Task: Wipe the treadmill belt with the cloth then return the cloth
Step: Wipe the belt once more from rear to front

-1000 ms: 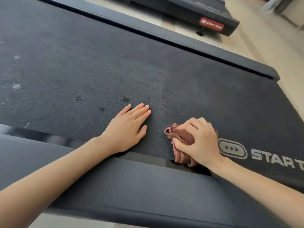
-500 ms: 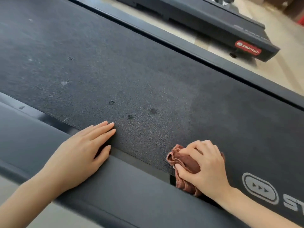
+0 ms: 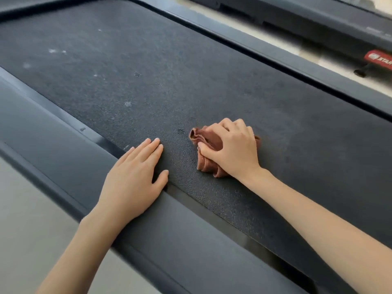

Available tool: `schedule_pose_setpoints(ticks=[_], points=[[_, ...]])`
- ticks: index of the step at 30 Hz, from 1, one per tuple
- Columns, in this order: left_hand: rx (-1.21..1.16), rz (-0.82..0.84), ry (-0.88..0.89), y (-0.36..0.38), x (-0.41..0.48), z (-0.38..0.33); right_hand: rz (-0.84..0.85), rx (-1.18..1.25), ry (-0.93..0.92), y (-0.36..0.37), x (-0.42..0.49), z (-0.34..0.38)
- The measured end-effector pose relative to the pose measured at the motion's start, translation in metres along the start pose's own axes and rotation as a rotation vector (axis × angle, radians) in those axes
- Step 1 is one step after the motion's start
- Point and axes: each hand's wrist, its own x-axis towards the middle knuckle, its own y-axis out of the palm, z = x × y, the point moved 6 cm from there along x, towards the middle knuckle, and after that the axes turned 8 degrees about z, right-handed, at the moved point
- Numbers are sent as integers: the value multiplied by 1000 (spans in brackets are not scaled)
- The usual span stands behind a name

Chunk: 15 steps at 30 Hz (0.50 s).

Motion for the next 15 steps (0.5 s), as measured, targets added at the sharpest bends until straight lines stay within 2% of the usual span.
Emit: schedule_pose_setpoints(ticks=[4, 7, 10, 15], points=[[-11, -17, -5, -1, 0, 1, 87, 121, -129, -34, -83, -7], [-4, -18, -33, 1, 1, 2, 98, 141, -139, -46, -116, -12], [26, 7, -75, 4, 3, 1, 69, 129, -138, -39, -99, -5], [57, 26, -105, 4, 3, 4, 1, 118, -124, -2, -10, 20]])
